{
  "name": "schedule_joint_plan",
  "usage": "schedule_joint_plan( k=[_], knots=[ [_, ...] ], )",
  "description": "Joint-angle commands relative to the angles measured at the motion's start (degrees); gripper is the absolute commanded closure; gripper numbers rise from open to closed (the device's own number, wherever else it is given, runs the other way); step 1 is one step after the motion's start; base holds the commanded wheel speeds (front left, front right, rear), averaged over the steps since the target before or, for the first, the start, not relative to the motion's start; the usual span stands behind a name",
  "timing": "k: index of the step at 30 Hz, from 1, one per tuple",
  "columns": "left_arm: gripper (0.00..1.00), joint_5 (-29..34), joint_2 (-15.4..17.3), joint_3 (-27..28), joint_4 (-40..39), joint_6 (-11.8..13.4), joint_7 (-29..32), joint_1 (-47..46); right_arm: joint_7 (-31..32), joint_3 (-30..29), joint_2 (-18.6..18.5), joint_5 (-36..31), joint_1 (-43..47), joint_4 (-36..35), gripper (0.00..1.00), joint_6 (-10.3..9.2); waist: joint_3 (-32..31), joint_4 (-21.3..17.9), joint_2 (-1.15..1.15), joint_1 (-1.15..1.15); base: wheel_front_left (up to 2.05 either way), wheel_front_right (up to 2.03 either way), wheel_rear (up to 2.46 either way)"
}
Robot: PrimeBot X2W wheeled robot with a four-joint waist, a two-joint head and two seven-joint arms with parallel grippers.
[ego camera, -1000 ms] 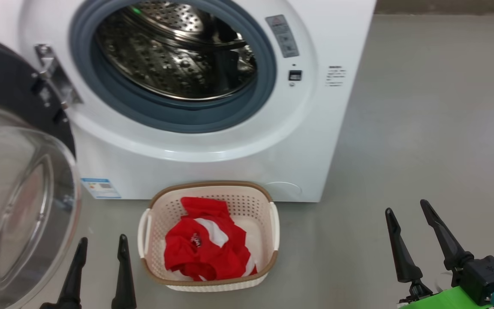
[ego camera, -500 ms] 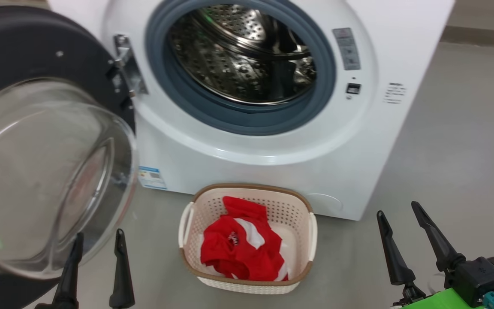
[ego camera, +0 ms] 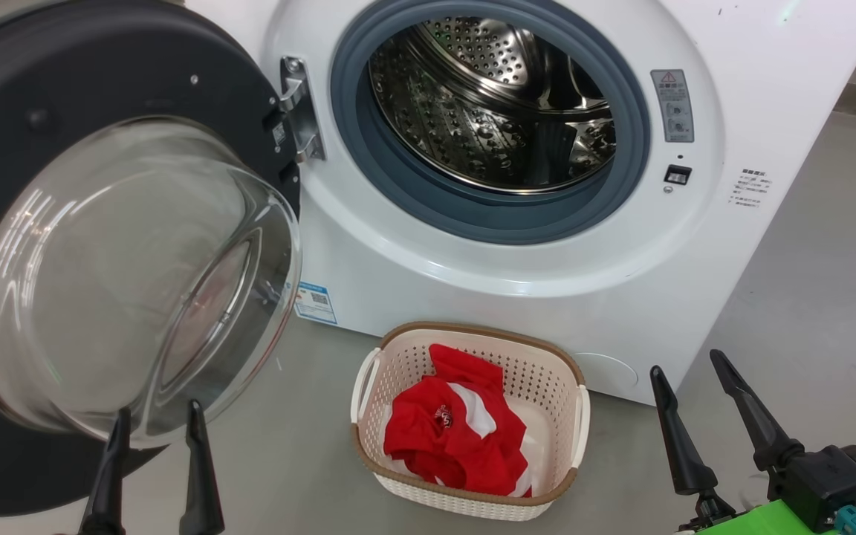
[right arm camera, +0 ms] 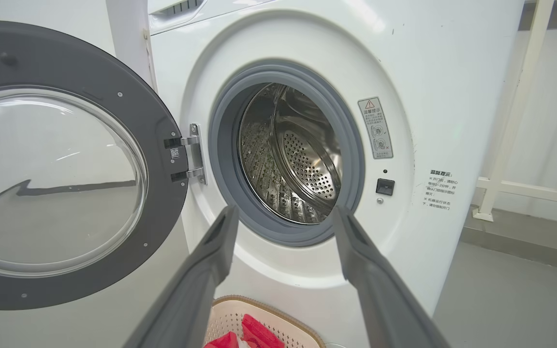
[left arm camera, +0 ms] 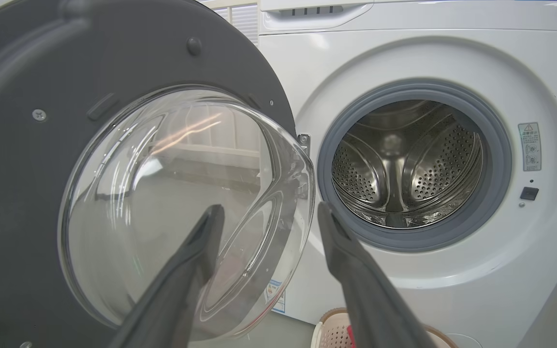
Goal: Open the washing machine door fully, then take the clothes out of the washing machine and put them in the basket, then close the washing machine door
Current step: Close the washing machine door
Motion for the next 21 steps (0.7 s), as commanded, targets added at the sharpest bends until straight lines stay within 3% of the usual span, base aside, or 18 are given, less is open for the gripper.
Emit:
schedule_joint_plan(
  k=[1,3,4,5,6,12,21],
  knots=[
    [0.0,0.6,0.7,2.1,-1.8,0.5,-0.3,-0.6,-0.4,1.6,-0.8,-0.2,-0.8,-1.4,0.0,0.28,0.0,0.2,0.0,0.0,0.0,0.0,0.0],
    [0.0,0.4,0.6,2.4,-2.3,0.6,-0.5,-0.7,-0.4,1.6,-0.8,-0.2,-0.8,-1.3,0.0,0.28,0.0,0.4,0.0,0.0,0.0,0.0,0.0],
    [0.18,0.2,0.6,2.6,-2.6,0.6,-0.6,-0.7,-0.4,1.6,-0.8,-0.3,-0.8,-1.3,0.0,0.28,0.0,0.4,0.0,0.0,0.0,0.0,0.0],
    [0.76,0.2,0.6,2.9,-3.1,0.6,-0.7,-0.8,-0.4,1.7,-0.8,-0.3,-0.8,-1.3,0.0,0.28,0.0,0.4,0.0,0.0,0.0,0.0,0.0],
    [1.0,0.5,0.8,3.2,-3.7,0.7,-0.8,-0.9,-0.4,1.7,-0.8,-0.3,-0.8,-1.3,0.0,0.28,0.0,0.4,0.0,0.0,0.0,0.0,0.0],
    [1.0,-0.6,-0.2,7.7,-10.6,1.1,-1.1,-2.7,-0.3,1.7,-0.8,-0.1,-0.6,-1.1,0.0,0.28,-0.3,0.2,0.0,0.0,0.0,0.0,0.0],
    [1.0,-15.0,-2.1,19.9,-14.3,-3.9,-1.1,-7.6,0.1,1.5,-0.8,-0.1,-0.5,-1.5,0.0,0.28,0.0,-0.1,0.0,0.0,0.0,0.0,0.0]
  ],
)
